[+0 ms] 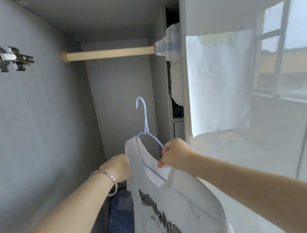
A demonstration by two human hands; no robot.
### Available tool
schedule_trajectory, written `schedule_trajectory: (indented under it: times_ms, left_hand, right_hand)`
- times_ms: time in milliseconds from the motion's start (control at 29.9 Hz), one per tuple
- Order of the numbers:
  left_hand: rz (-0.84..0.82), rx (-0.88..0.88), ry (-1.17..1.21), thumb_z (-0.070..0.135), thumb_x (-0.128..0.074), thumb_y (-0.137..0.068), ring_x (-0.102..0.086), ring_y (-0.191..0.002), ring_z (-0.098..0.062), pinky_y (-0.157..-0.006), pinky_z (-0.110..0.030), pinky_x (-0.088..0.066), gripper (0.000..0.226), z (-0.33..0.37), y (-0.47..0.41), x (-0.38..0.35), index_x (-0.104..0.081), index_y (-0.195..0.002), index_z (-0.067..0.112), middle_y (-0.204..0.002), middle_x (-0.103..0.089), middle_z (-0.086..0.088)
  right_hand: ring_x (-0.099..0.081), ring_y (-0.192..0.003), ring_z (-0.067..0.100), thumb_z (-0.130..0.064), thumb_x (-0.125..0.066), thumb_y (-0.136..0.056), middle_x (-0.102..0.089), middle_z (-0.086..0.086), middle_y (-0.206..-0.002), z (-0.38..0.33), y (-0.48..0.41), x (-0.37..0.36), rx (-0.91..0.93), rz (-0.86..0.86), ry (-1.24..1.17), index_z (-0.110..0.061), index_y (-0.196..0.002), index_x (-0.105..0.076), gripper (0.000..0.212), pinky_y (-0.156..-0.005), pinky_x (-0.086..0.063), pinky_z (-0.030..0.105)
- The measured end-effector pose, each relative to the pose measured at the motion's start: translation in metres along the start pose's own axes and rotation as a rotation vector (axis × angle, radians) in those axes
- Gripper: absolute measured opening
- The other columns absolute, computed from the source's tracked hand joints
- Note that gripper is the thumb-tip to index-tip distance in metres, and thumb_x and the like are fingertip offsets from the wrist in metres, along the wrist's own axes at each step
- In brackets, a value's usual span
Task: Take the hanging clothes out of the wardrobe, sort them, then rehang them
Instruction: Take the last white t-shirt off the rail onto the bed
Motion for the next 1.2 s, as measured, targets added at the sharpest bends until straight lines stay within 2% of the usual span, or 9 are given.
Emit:
schedule_trajectory:
  times_ms: [100, 167, 368, 502, 636, 870, 1004, 1138, 1205]
  left_hand:
    - [-0.017, -0.155, -0.054, 0.001, -0.04, -0.079, -0.046, -0.054, -0.021, -0.056, -0.023, -0.039, 0.026, 0.024, 0.015, -0.021, -0.041, -0.056, 0.012, -0.061, -0.053, -0.005]
    - [-0.058, -0.263, -0.054, 0.0, -0.04, -0.079, -0.039, -0.054, -0.019, -0.051, -0.023, -0.03, 0.025, 0.039, 0.032, -0.039, -0.037, -0.057, 0.012, -0.06, -0.045, -0.003]
    - [-0.229, -0.543, -0.063, 0.009, -0.045, -0.084, -0.062, -0.088, -0.025, -0.071, -0.026, -0.045, 0.017, 0.08, 0.108, -0.122, -0.054, -0.075, 0.019, -0.083, -0.062, -0.004]
    - [-0.351, -0.776, -0.071, 0.014, -0.045, -0.086, -0.066, -0.084, -0.021, -0.079, -0.032, -0.053, 0.016, 0.121, 0.183, -0.169, -0.057, -0.079, 0.02, -0.089, -0.069, -0.004]
    - [-0.428, -0.956, -0.105, 0.014, -0.045, -0.087, -0.066, -0.087, -0.023, -0.083, -0.036, -0.054, 0.016, 0.163, 0.27, -0.215, -0.06, -0.084, 0.019, -0.091, -0.068, -0.003]
    - [-0.467, -1.183, -0.208, 0.014, -0.043, -0.087, -0.057, -0.084, -0.026, -0.07, -0.028, -0.045, 0.017, 0.217, 0.418, -0.301, -0.057, -0.077, 0.016, -0.086, -0.062, -0.006]
    - [-0.542, -1.309, -0.258, 0.011, -0.045, -0.085, -0.06, -0.085, -0.027, -0.071, -0.028, -0.043, 0.018, 0.238, 0.49, -0.337, -0.062, -0.079, 0.012, -0.085, -0.065, -0.009]
    - [-0.677, -1.448, -0.247, 0.011, -0.047, -0.083, -0.064, -0.087, -0.03, -0.07, -0.027, -0.044, 0.019, 0.256, 0.554, -0.359, -0.058, -0.067, 0.013, -0.089, -0.069, -0.013]
    - [-0.699, -1.566, -0.266, 0.01, -0.047, -0.083, -0.06, -0.081, -0.027, -0.064, -0.025, -0.038, 0.018, 0.26, 0.584, -0.364, -0.062, -0.074, 0.01, -0.09, -0.07, -0.013]
  right_hand:
    - [-0.037, -0.05, 0.012, -0.002, -0.066, -0.079, -0.045, -0.003, -0.05, 0.027, 0.043, -0.003, -0.106, 0.038, 0.019, -0.014, -0.053, -0.043, 0.037, -0.045, -0.029, 0.02]
    - [-0.035, -0.049, 0.013, 0.0, -0.066, -0.076, -0.043, 0.0, -0.057, 0.046, 0.08, -0.003, -0.194, 0.082, -0.003, -0.014, -0.053, -0.04, 0.037, -0.044, -0.027, 0.02]
    - [-0.044, -0.068, 0.018, 0.0, -0.057, -0.075, -0.062, 0.011, -0.08, 0.111, 0.215, -0.003, -0.488, 0.302, -0.137, -0.014, -0.051, -0.04, 0.031, -0.052, -0.03, 0.021]
    - [-0.043, -0.06, 0.014, -0.004, -0.061, -0.077, -0.051, 0.007, -0.062, 0.143, 0.323, -0.004, -0.667, 0.493, -0.198, -0.014, -0.053, -0.042, 0.033, -0.053, -0.034, 0.018]
    - [-0.033, -0.065, 0.018, 0.0, -0.057, -0.076, -0.036, 0.003, -0.063, 0.17, 0.437, -0.007, -0.829, 0.679, -0.235, -0.016, -0.053, -0.038, 0.034, -0.054, -0.025, 0.023]
    - [-0.031, -0.046, 0.011, -0.003, -0.052, -0.078, -0.035, -0.004, -0.05, 0.18, 0.616, -0.053, -1.072, 0.876, -0.292, -0.016, -0.048, -0.037, 0.036, -0.036, -0.023, 0.015]
    - [-0.037, -0.054, 0.013, -0.002, -0.053, -0.077, -0.042, 0.0, -0.056, 0.168, 0.678, -0.094, -1.16, 1.052, -0.418, -0.017, -0.048, -0.038, 0.037, -0.045, -0.026, 0.018]
    - [-0.033, -0.06, 0.016, -0.001, -0.057, -0.073, -0.032, 0.005, -0.056, 0.16, 0.712, -0.126, -1.209, 1.292, -0.508, -0.016, -0.048, -0.03, 0.04, -0.059, -0.027, 0.027]
    - [-0.027, -0.061, 0.016, 0.0, -0.054, -0.074, -0.024, 0.005, -0.058, 0.151, 0.721, -0.138, -1.217, 1.411, -0.51, -0.016, -0.053, -0.026, 0.038, -0.059, -0.021, 0.028]
Point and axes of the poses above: each hand's wrist, its own y-axis away from the middle knuckle, its own x-axis out of the back of the hand, z = x × y, the point moved 2 cm from there along -y, towards the middle knuckle
